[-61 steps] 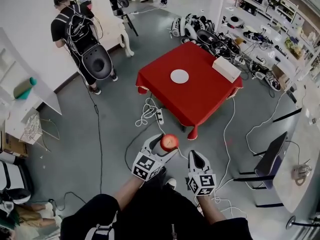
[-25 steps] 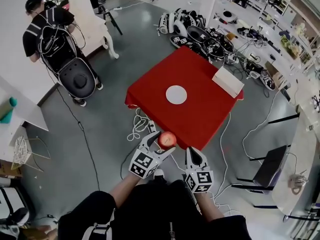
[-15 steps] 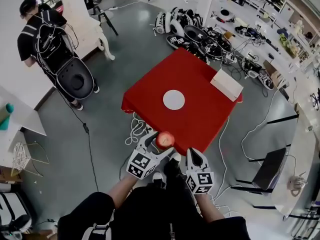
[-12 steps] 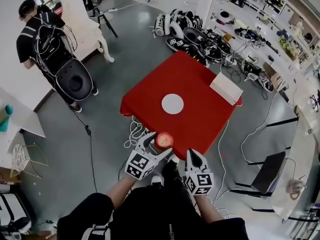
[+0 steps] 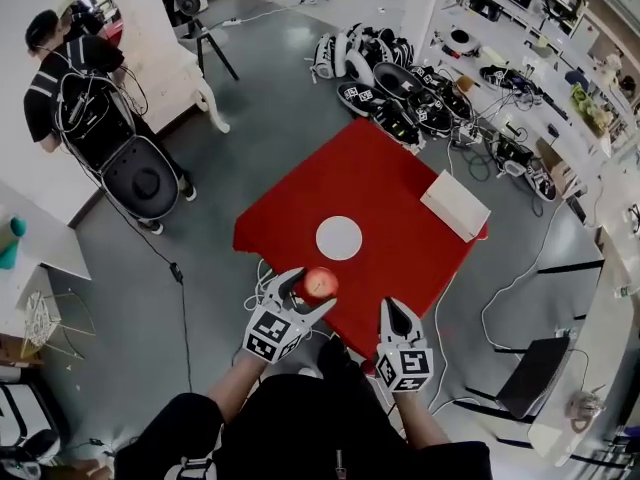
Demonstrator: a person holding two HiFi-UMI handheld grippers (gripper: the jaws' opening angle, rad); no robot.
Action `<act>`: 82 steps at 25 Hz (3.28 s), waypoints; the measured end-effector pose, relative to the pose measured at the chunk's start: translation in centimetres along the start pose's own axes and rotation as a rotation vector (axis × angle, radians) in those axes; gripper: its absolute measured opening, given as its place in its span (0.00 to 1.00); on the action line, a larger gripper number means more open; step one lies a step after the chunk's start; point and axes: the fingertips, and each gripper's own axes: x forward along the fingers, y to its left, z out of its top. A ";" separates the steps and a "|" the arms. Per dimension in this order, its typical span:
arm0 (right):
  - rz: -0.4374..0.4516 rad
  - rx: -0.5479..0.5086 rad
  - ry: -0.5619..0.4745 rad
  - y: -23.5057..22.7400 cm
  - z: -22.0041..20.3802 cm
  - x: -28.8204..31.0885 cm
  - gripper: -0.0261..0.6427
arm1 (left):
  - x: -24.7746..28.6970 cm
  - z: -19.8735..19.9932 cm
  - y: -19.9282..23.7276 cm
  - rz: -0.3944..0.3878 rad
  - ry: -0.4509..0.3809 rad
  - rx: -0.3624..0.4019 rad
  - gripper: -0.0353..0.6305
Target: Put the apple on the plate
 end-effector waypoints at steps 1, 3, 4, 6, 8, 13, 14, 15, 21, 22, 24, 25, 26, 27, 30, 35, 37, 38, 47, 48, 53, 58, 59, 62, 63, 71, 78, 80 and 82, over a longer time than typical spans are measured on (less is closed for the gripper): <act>0.004 0.001 -0.001 -0.5 0.4 0.6 0.06 | 0.7 0.3 0.4 0.007 0.000 -0.003 0.59; 0.015 0.004 -0.002 -1.5 1.0 1.9 0.06 | 2.1 1.0 1.1 0.017 0.000 -0.001 0.59; 0.020 0.005 -0.002 -1.9 1.2 2.5 0.06 | 2.8 1.2 1.4 0.021 0.000 -0.001 0.59; 0.031 0.008 0.001 -2.8 1.3 3.5 0.06 | 4.0 1.5 1.8 0.029 0.000 -0.006 0.59; 0.041 0.011 0.010 -3.5 1.3 4.4 0.06 | 5.1 1.7 2.2 0.038 0.001 -0.013 0.59; 0.072 0.017 0.033 -4.4 2.1 6.7 0.06 | 7.0 2.8 3.2 0.050 0.012 -0.012 0.59; 0.077 0.018 0.036 -4.2 2.4 7.1 0.06 | 7.1 3.2 3.5 0.050 0.014 -0.011 0.59; 0.081 0.019 0.039 -4.0 2.8 7.5 0.06 | 7.0 3.5 4.0 0.051 0.016 -0.012 0.59; 0.085 -0.001 0.056 -3.2 4.1 9.6 0.06 | 7.9 4.2 6.7 0.035 0.029 -0.012 0.59; 0.081 0.000 0.057 -3.3 4.2 9.8 0.06 | 8.1 4.2 6.9 0.029 0.033 -0.010 0.59; 0.071 0.008 0.062 -3.2 4.1 9.9 0.06 | 8.4 4.1 7.2 0.017 0.040 -0.007 0.59; 0.066 0.013 0.064 -3.1 4.0 10.0 0.06 | 8.5 4.0 7.4 0.012 0.042 -0.004 0.59; 0.061 0.015 0.066 -3.1 3.8 10.2 0.06 | 8.8 3.9 7.7 0.008 0.041 0.000 0.59; 0.056 0.017 0.069 -3.1 3.6 10.3 0.06 | 9.0 3.8 7.9 0.005 0.038 0.003 0.59; 0.043 0.025 0.078 -2.9 2.8 10.5 0.06 | 9.6 3.0 8.5 0.004 0.015 0.022 0.59; 0.021 0.031 0.092 -1.8 2.1 11.1 0.06 | 10.6 0.9 10.2 0.004 0.022 0.032 0.59; 0.013 0.035 0.106 -1.6 1.9 11.5 0.06 | 11.2 0.1 10.8 -0.006 0.034 0.046 0.59; 0.009 0.035 0.112 -1.6 1.9 11.8 0.06 | 11.7 -0.3 11.0 -0.016 0.037 0.051 0.59; -0.048 0.053 0.157 -1.7 0.5 13.7 0.06 | 16.4 -4.5 13.2 -0.111 0.054 0.068 0.59; -0.053 0.056 0.164 -1.8 0.1 13.7 0.06 | 16.9 -4.9 13.3 -0.117 0.056 0.062 0.59; -0.079 0.083 0.189 -1.9 -0.8 14.5 0.06 | 19.6 -6.9 14.2 -0.145 0.085 0.041 0.59; -0.098 0.096 0.198 -2.3 -1.2 14.6 0.06 | 21.2 -8.9 14.6 -0.155 0.114 0.044 0.59; -0.105 0.099 0.199 -2.5 -1.2 14.5 0.06 | 21.5 -9.2 14.6 -0.156 0.118 0.043 0.59; -0.126 0.104 0.202 -3.1 -1.5 14.0 0.06 | 22.3 -10.1 14.5 -0.158 0.129 0.043 0.59; -0.131 0.105 0.203 -3.2 -1.7 14.0 0.06 | 22.6 -10.6 14.5 -0.159 0.132 0.044 0.59; -0.138 0.090 0.239 -3.9 -3.3 13.7 0.06 | 24.5 -13.5 15.1 -0.147 0.165 0.026 0.59; -0.151 0.097 0.263 -4.3 -4.3 13.0 0.06 | 25.4 -14.4 15.4 -0.130 0.157 0.015 0.59; -0.150 0.097 0.269 -4.3 -4.6 12.9 0.06 | 25.5 -14.4 15.4 -0.127 0.150 0.010 0.59; -0.150 0.097 0.273 -4.3 -4.9 12.9 0.06 | 25.5 -14.6 15.4 -0.127 0.150 0.000 0.59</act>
